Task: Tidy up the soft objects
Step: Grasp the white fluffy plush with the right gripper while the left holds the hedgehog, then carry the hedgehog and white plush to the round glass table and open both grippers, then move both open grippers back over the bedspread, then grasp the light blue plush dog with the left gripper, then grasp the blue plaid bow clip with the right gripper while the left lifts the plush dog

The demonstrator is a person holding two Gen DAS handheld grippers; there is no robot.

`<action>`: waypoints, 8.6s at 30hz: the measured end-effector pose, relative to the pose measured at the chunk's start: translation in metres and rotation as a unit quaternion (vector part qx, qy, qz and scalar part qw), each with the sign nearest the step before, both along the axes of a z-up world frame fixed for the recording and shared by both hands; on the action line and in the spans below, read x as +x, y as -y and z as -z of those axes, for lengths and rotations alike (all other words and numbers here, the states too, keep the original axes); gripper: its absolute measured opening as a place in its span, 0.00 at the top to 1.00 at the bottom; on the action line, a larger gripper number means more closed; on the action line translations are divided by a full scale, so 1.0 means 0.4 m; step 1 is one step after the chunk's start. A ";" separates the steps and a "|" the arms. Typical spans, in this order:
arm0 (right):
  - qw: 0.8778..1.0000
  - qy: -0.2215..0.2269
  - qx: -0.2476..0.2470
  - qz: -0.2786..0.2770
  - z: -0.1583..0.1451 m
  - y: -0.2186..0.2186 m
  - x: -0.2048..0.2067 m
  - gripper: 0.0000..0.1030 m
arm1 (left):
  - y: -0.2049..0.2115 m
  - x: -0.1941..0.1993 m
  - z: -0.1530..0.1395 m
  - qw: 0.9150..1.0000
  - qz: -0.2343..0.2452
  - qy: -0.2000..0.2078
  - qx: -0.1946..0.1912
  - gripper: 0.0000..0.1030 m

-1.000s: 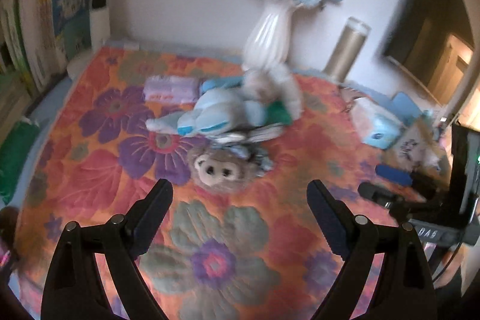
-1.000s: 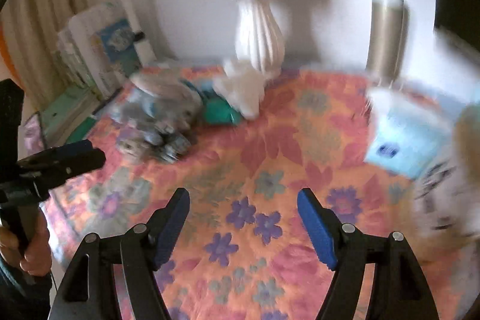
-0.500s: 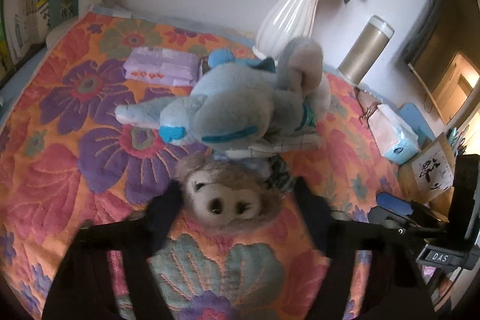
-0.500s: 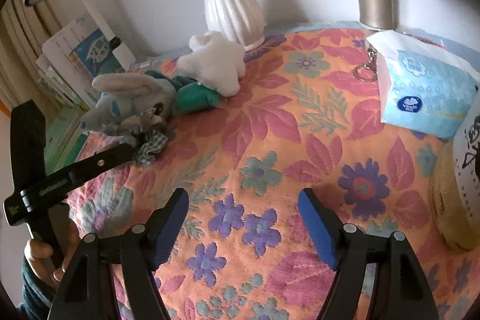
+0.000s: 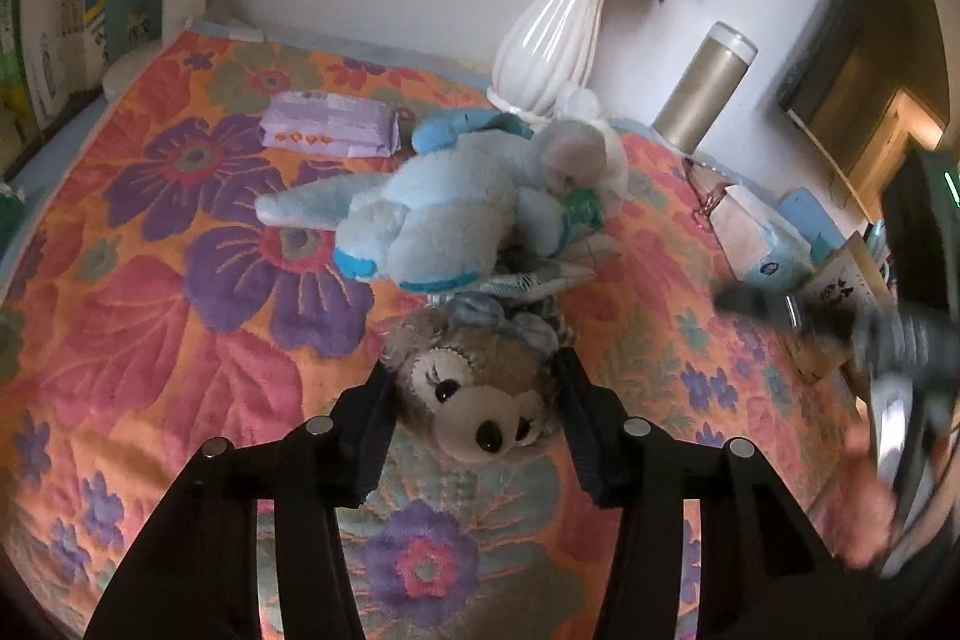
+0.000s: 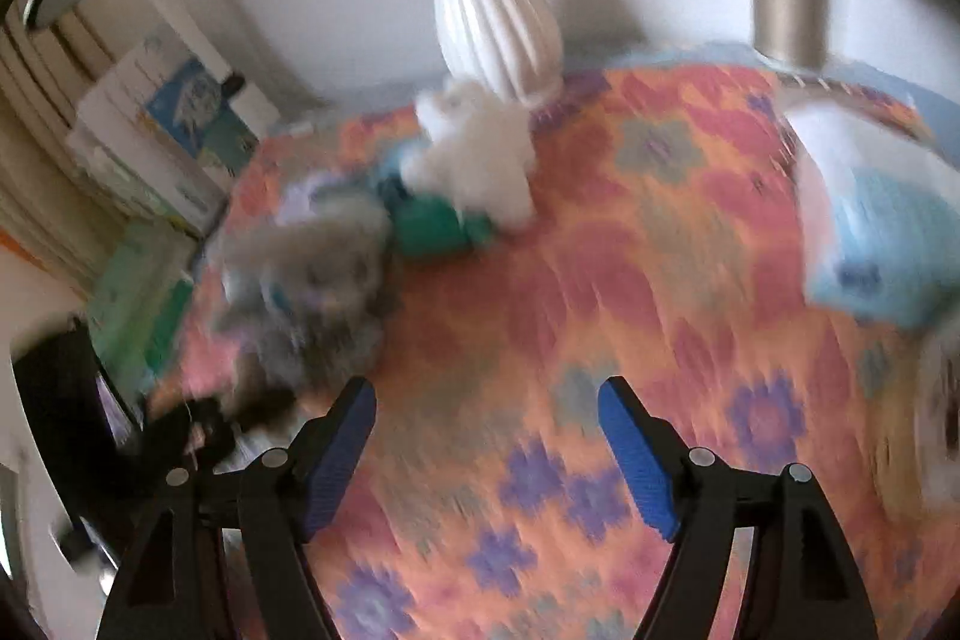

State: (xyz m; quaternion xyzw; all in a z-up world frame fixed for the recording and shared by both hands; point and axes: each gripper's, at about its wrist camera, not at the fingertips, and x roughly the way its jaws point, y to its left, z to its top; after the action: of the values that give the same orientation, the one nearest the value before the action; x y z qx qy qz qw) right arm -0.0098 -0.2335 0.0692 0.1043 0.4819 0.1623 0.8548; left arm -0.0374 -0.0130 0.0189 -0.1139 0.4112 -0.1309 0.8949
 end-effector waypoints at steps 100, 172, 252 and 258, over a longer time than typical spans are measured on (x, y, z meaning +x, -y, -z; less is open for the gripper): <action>0.937 0.139 -0.041 0.317 -0.226 0.807 -0.607 0.52 | 0.924 -0.165 -0.304 0.923 0.368 0.094 -0.066 0.54; 0.981 0.030 -0.184 0.056 0.154 -0.004 0.031 0.00 | -0.022 0.021 -0.030 0.993 -0.058 0.085 0.056 0.17; 0.983 0.044 -0.132 -0.117 0.110 -0.142 -0.050 0.00 | 0.012 0.129 0.034 0.992 0.099 -0.051 0.060 0.16; 0.981 0.066 -0.141 -0.120 0.106 -0.159 -0.066 0.00 | -0.036 0.108 0.012 0.995 0.092 -0.020 -0.012 0.66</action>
State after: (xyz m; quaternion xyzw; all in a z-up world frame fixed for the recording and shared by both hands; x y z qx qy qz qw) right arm -0.0363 -0.1699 0.0270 -0.0867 0.4517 0.2003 0.8651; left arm 0.0059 0.0015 0.0140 -0.0889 0.4363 -0.2156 0.8691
